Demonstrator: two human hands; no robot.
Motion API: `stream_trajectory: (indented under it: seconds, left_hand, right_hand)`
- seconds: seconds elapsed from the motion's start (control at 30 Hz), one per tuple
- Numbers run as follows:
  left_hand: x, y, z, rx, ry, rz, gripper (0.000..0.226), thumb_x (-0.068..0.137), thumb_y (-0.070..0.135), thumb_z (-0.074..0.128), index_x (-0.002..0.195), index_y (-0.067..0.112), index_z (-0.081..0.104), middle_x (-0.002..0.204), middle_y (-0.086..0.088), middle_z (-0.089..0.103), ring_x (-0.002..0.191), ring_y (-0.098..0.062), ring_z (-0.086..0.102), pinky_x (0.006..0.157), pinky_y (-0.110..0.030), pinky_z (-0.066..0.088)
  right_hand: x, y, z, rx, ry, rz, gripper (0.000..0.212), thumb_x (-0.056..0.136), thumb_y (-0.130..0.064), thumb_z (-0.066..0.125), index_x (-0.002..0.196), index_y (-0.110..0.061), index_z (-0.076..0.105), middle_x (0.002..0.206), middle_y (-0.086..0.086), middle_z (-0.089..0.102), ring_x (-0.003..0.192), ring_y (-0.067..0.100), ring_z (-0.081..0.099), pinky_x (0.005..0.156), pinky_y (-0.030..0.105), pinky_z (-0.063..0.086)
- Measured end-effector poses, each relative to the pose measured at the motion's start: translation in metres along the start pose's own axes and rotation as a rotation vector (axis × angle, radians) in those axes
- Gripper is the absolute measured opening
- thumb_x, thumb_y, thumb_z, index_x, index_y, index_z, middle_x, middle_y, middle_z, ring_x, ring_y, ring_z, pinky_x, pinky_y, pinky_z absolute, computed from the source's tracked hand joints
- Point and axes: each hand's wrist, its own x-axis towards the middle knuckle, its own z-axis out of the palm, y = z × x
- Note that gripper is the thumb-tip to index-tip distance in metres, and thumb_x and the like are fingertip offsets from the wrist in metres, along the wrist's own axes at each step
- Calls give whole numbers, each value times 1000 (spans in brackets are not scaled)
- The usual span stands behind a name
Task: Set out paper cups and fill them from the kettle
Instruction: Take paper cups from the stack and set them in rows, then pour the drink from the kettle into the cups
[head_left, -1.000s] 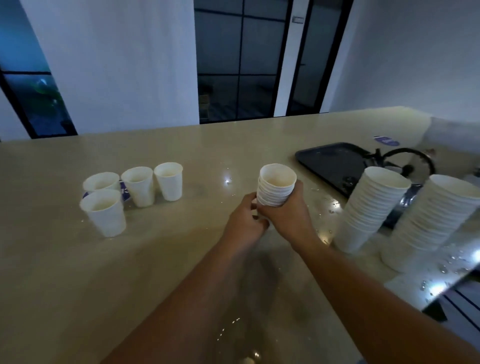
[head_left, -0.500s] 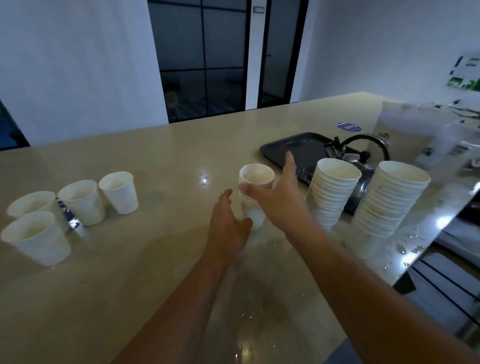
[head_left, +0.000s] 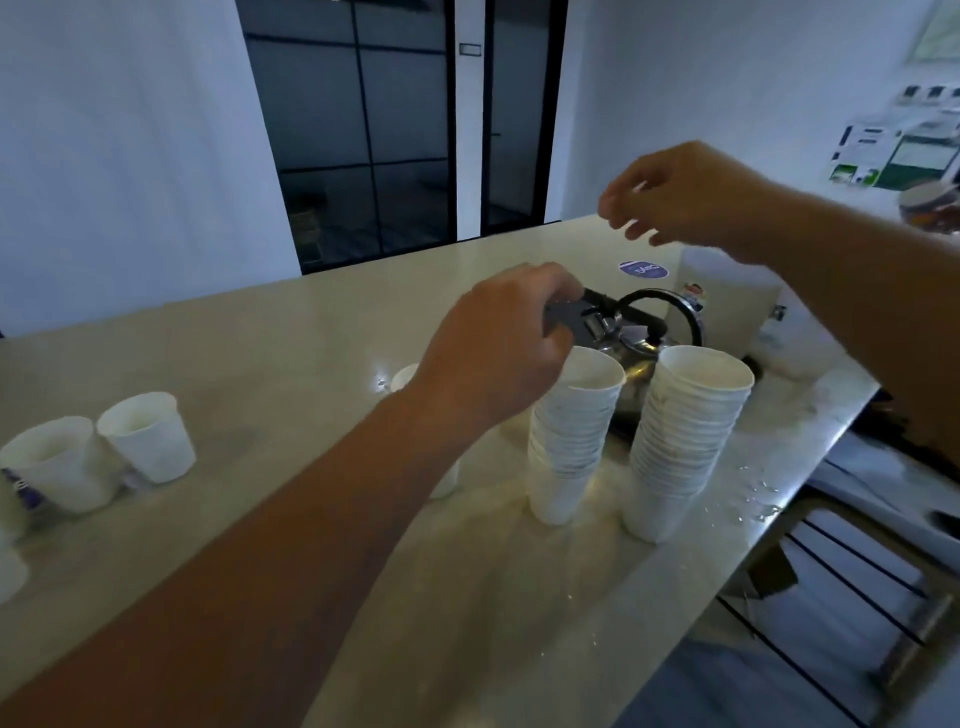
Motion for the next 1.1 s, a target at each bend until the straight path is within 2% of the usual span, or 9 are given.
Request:
stream_trajectory:
  seconds: [0.03, 0.1, 0.2, 0.33, 0.43, 0.53, 0.73, 0.97, 1.1]
  left_hand:
    - [7, 4, 4, 15, -38, 39, 29, 92, 14, 54, 119, 20, 66, 115, 6, 66, 103, -12, 59, 91, -29, 50]
    - [18, 10, 12, 39, -100, 70, 30, 93, 14, 51, 118, 18, 67, 114, 1, 68, 103, -18, 62, 90, -41, 51]
    - [32, 14, 20, 64, -136, 59, 30, 95, 14, 48, 118, 18, 67, 112, 0, 70, 101, -19, 63, 89, -43, 52]
    - [43, 15, 19, 60, -148, 25, 31, 96, 15, 48, 119, 21, 67, 115, 3, 69, 104, -16, 61, 92, -40, 52]
    - [48, 14, 17, 73, -141, 9, 28, 96, 17, 50, 118, 23, 67, 113, 5, 68, 104, -14, 60, 92, -38, 52]
    - [48, 11, 14, 84, -137, -9, 27, 97, 19, 51, 117, 25, 67, 113, 6, 68, 103, -12, 61, 92, -38, 52]
    - [40, 2, 9, 118, -108, -30, 26, 97, 22, 53, 117, 30, 67, 114, 10, 68, 104, -10, 60, 92, -35, 52]
    - [29, -13, -12, 121, -32, -28, 25, 96, 22, 54, 115, 30, 68, 116, 12, 68, 104, -9, 62, 95, -31, 52]
    - [28, -18, -26, 164, 36, -19, 22, 96, 21, 55, 114, 28, 67, 126, 8, 65, 115, -10, 57, 95, -22, 41]
  right_hand:
    - [11, 18, 1, -68, -11, -2, 6, 91, -27, 68, 91, -24, 73, 98, 5, 73, 92, 23, 69, 86, 38, 54]
    - [31, 59, 8, -231, -53, 27, 16, 90, -33, 70, 98, -21, 75, 106, 5, 72, 100, 26, 65, 91, 39, 50]
    - [52, 117, 22, -460, -71, 94, 36, 92, -39, 67, 120, -17, 66, 125, 9, 63, 113, 29, 57, 96, 37, 43]
    - [67, 167, 40, -353, -29, 179, 54, 95, -33, 63, 140, -8, 48, 138, 15, 51, 124, 33, 49, 102, 35, 38]
    - [76, 183, 45, -228, -7, 229, 39, 98, -30, 61, 120, 1, 62, 104, 15, 64, 90, 29, 61, 81, 33, 47]
    - [77, 189, 47, -130, 23, 240, 35, 97, -34, 62, 89, -1, 68, 71, 13, 57, 59, 21, 48, 57, 28, 37]
    - [76, 194, 52, -4, 112, 259, 31, 94, -32, 67, 79, -5, 68, 60, 7, 52, 51, 18, 43, 54, 27, 36]
    - [77, 193, 51, -3, 137, 267, 38, 93, -36, 67, 88, 1, 71, 64, 11, 54, 53, 20, 44, 54, 27, 36]
    - [80, 176, 41, 27, 148, 264, 36, 92, -35, 69, 81, 0, 68, 62, 10, 51, 52, 21, 42, 51, 25, 37]
